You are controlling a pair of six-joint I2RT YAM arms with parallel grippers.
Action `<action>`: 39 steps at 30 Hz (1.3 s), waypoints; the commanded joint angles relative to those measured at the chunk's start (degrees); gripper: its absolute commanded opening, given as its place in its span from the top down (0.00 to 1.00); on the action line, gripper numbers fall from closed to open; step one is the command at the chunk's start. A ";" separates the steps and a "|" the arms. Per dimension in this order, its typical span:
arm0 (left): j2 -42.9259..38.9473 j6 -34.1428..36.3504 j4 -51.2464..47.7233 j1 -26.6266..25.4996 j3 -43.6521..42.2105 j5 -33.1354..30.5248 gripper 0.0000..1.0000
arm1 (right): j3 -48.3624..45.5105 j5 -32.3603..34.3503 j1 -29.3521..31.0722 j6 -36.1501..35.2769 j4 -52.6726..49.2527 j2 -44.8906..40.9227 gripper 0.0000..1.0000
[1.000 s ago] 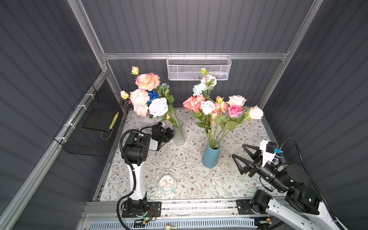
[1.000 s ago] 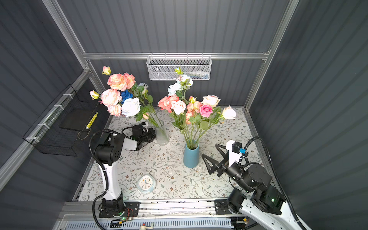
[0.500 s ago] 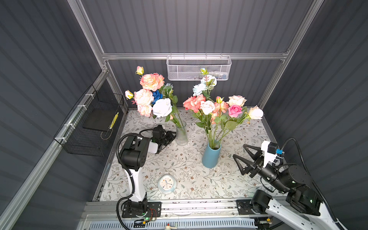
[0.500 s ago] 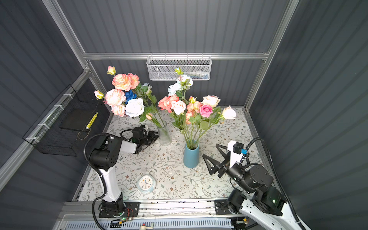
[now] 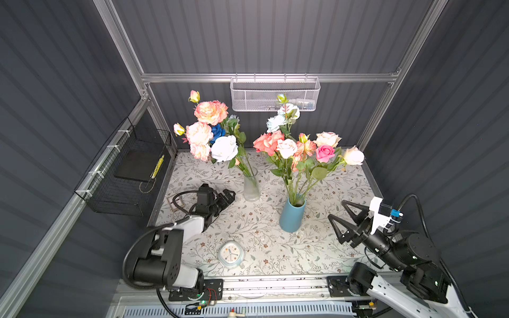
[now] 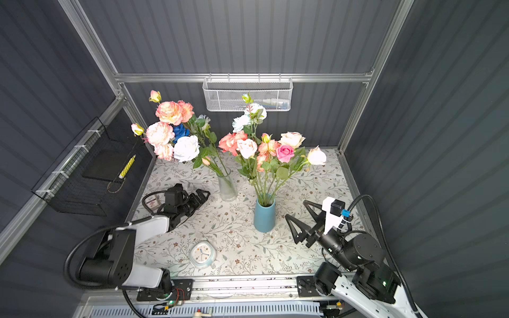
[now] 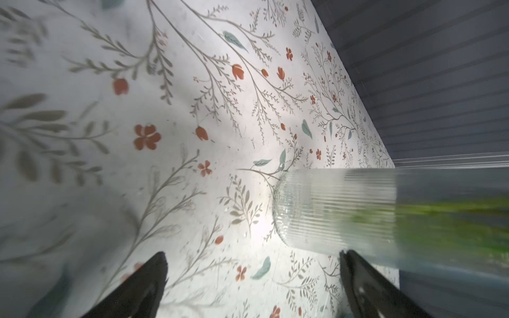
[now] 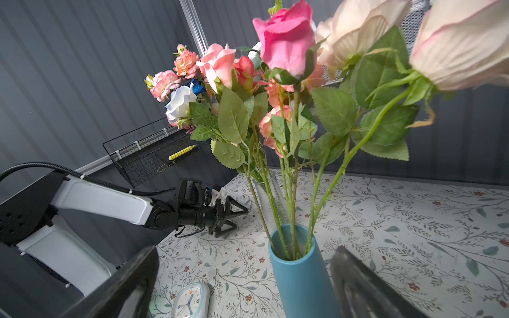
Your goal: Arrange the flowers into the vase
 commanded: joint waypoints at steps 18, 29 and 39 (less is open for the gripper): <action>-10.45 34.03 1.40 0.02 -2.99 -47.65 0.00 | -1.09 1.49 -0.22 -0.23 -0.63 -2.82 0.01; 12.60 45.78 40.53 1.82 -9.75 -38.06 0.00 | 1.92 8.85 -0.19 1.92 -8.05 -4.17 0.01; 20.06 42.56 38.03 5.56 -5.06 -32.79 0.00 | 3.55 29.55 -0.22 8.70 -20.62 4.54 0.01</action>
